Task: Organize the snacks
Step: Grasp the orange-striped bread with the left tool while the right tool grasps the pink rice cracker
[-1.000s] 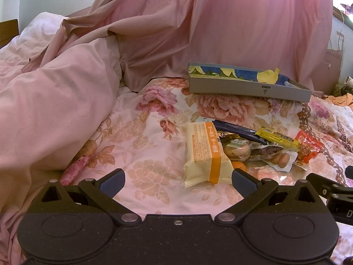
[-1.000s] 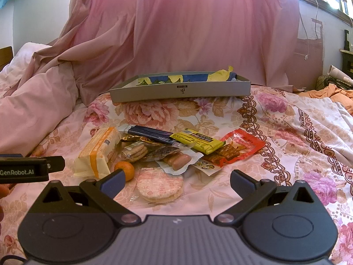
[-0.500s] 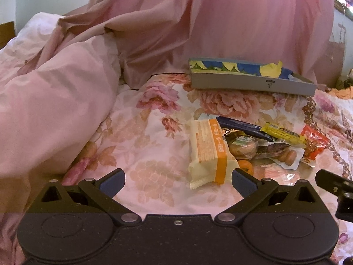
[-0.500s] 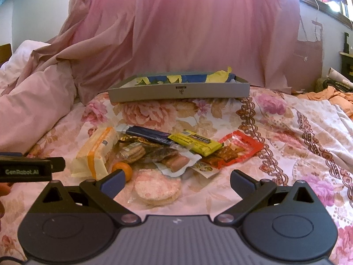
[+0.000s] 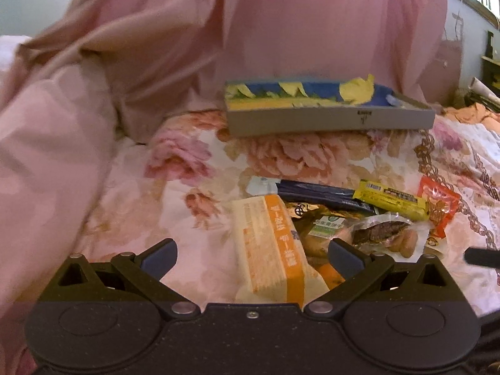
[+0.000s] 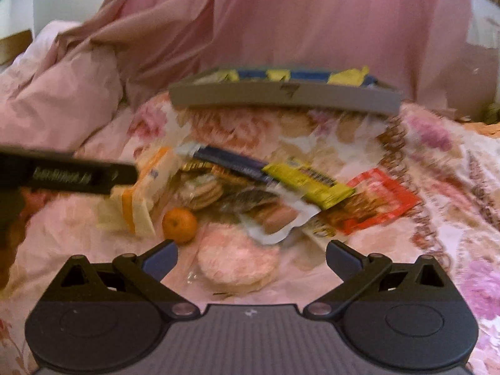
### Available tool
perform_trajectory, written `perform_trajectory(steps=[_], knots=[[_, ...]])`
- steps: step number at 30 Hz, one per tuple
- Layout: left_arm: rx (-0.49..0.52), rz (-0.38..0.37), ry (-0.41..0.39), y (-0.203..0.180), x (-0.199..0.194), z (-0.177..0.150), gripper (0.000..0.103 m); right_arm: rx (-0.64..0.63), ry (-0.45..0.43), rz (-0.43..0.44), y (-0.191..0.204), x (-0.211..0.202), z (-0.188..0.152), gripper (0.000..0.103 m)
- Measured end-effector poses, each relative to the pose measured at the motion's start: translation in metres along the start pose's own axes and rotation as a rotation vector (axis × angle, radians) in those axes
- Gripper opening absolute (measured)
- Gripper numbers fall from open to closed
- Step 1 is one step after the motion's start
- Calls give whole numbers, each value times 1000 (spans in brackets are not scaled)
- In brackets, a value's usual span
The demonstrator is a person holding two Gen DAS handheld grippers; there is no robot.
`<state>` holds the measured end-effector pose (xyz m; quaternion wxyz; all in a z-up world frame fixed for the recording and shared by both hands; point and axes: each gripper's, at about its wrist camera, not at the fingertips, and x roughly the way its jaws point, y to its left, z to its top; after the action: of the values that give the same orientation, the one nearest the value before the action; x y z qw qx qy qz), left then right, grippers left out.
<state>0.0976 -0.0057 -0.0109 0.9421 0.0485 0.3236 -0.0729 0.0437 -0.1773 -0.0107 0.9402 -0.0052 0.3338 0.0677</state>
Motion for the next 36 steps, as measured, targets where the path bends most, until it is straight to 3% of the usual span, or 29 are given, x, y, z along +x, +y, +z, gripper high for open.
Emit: perform_trajectory(steps=[5,10,17,22,28,32,36], knots=[[-30,-37,68,14,29,1,102,18,85,30,3,29,-6,103],[-34,-69,92,19,43,0,102,14,73,25,6,41,-7,103],[37,-89,115,5,55,-1,101,-2,66,14,8,52,-12,102],[-23,-81,118,10,57,0,95,-6,35,13,9,50,-15,97],[-79,-110,128,16,57,1,81,30,24,19,3,50,-18,92],[-93,-160,127,15,54,-1,62,17,19,12,5,50,-19,89],[-72,-134,135,9,46,-3,53,-7,13,2,10,48,-20,82]])
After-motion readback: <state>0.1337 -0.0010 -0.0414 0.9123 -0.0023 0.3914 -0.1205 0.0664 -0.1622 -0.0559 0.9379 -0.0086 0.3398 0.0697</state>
